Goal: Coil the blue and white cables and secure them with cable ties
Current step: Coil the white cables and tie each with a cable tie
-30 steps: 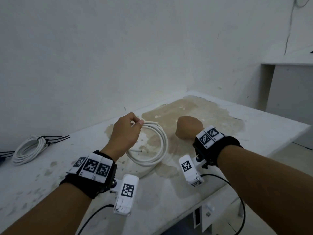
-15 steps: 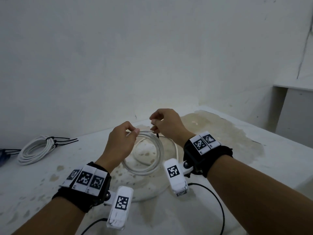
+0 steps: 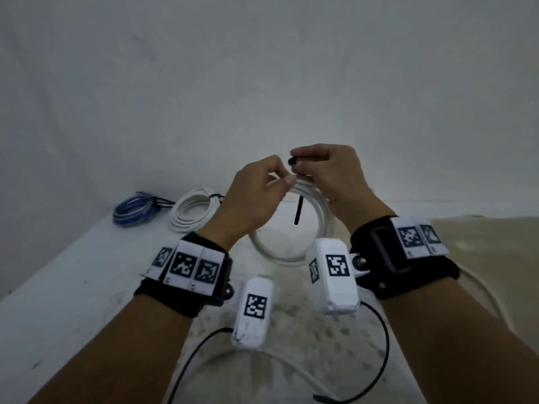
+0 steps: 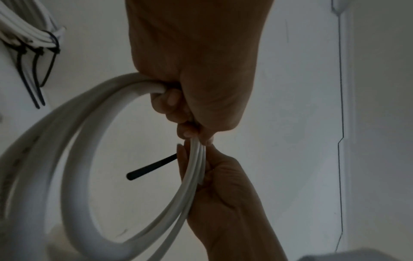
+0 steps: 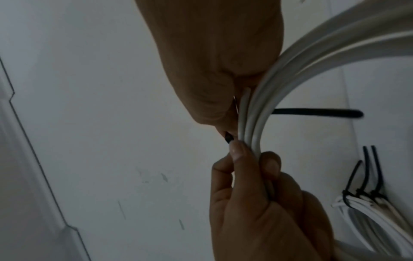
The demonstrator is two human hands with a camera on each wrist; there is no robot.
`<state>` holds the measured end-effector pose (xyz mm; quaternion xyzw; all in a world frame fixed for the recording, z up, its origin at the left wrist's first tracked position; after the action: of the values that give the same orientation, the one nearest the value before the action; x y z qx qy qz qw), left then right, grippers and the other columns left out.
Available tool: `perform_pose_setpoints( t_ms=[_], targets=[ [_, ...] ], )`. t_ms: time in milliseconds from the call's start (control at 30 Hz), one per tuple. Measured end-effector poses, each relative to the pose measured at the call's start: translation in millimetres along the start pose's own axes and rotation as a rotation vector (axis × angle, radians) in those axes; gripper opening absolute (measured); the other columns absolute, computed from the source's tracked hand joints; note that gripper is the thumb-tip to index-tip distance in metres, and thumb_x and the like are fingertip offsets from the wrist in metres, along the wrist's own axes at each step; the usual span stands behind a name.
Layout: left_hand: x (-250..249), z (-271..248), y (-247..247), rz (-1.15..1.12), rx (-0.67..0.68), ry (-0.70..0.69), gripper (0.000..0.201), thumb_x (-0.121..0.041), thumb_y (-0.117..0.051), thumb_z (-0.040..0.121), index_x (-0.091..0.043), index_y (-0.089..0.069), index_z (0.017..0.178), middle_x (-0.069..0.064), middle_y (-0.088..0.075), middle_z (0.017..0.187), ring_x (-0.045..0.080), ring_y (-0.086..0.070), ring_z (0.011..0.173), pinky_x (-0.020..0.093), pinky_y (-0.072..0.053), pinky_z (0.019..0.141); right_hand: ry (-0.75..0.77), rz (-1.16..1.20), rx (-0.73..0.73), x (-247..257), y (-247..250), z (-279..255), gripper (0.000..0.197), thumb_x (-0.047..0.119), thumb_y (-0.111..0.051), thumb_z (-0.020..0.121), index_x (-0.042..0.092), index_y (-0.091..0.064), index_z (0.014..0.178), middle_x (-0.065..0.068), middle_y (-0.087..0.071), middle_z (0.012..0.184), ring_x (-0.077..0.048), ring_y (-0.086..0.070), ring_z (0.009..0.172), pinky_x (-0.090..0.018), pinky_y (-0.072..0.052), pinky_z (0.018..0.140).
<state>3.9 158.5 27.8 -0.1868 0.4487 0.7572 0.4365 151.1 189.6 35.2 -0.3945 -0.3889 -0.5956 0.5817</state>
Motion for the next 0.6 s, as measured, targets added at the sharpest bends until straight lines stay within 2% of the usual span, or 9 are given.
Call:
perform_pose_setpoints(
  t_ms=[133, 167, 300, 400, 500, 600],
  targets=[
    [18, 14, 0, 0.020, -0.008, -0.036, 0.018, -0.028, -0.063, 0.091, -0.016, -0.058, 0.078, 0.010, -0.062, 0.062, 0.014, -0.049, 0.054, 0.031, -0.039, 0.059, 0.078, -0.177, -0.058, -22, -5, 16, 0.020, 0.005, -0.071, 0.073, 0.019, -0.077, 0.085, 0.001, -0.076, 0.079, -0.013, -0.073, 0.080, -0.039, -0.058, 0.086],
    [20, 17, -2, 0.023, 0.004, -0.044, 0.018, -0.027, -0.063, 0.091, -0.015, -0.059, 0.078, 0.008, -0.062, 0.061, 0.013, -0.049, 0.053, 0.030, -0.039, 0.058, 0.090, -0.212, -0.070, -25, -4, 17, 0.019, 0.008, -0.071, 0.073, 0.021, -0.077, 0.084, 0.002, -0.076, 0.077, -0.012, -0.073, 0.078, -0.038, -0.058, 0.085],
    [20, 21, -17, 0.068, 0.057, -0.067, 0.017, -0.025, -0.063, 0.092, -0.021, -0.057, 0.076, -0.017, -0.056, 0.056, -0.001, -0.050, 0.052, 0.014, -0.035, 0.055, 0.110, -0.272, -0.065, -26, -3, 16, 0.018, 0.010, -0.067, 0.072, 0.021, -0.075, 0.084, 0.003, -0.074, 0.072, -0.011, -0.072, 0.070, -0.038, -0.060, 0.079],
    [17, 21, -24, 0.100, 0.066, -0.082, 0.017, -0.024, -0.063, 0.091, -0.023, -0.056, 0.076, -0.018, -0.055, 0.059, -0.001, -0.051, 0.055, 0.014, -0.034, 0.057, 0.127, -0.292, -0.079, -19, 3, 17, 0.017, 0.013, -0.066, 0.070, 0.022, -0.073, 0.082, 0.002, -0.074, 0.071, -0.012, -0.072, 0.069, -0.040, -0.060, 0.078],
    [14, 22, -25, 0.070, 0.049, -0.081, 0.021, -0.023, -0.063, 0.091, -0.027, -0.055, 0.073, -0.021, -0.055, 0.055, -0.002, -0.052, 0.056, 0.012, -0.033, 0.058, 0.119, -0.278, -0.084, -15, 6, 16, 0.017, 0.009, -0.069, 0.071, 0.017, -0.073, 0.085, -0.001, -0.074, 0.072, -0.014, -0.073, 0.069, -0.040, -0.060, 0.077],
    [12, 21, -25, 0.071, 0.045, -0.091, 0.024, -0.021, -0.063, 0.091, -0.028, -0.052, 0.070, -0.016, -0.055, 0.056, 0.001, -0.050, 0.052, 0.014, -0.033, 0.055, 0.117, -0.295, -0.069, -12, 3, 13, 0.019, 0.005, -0.064, 0.071, 0.015, -0.073, 0.084, -0.002, -0.073, 0.068, -0.013, -0.072, 0.064, -0.038, -0.061, 0.074]
  ],
)
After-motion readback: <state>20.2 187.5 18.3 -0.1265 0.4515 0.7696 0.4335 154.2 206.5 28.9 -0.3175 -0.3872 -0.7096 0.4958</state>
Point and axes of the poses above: each hand's wrist, its own z-axis towards the middle knuckle, its own y-axis out of the back of the hand, x = y × z, the point moved 2 cm from there along z, towards the middle knuckle
